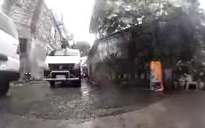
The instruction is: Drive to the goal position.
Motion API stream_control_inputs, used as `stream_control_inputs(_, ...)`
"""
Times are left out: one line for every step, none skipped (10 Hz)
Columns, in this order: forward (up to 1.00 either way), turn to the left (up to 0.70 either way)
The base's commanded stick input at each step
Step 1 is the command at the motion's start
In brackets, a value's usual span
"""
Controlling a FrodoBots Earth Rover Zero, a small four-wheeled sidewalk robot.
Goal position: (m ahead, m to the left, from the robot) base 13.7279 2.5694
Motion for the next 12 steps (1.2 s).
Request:
stream_control_inputs(0.99,0.0)
stream_control_inputs(0.99,0.0)
stream_control_inputs(0.99,0.0)
stream_control_inputs(0.99,0.0)
stream_control_inputs(0.99,0.0)
stream_control_inputs(0.99,0.0)
stream_control_inputs(0.99,0.0)
stream_control_inputs(0.99,0.4)
stream_control_inputs(0.99,0.4)
stream_control_inputs(0.99,0.4)
stream_control_inputs(0.99,0.4)
stream_control_inputs(0.99,0.4)
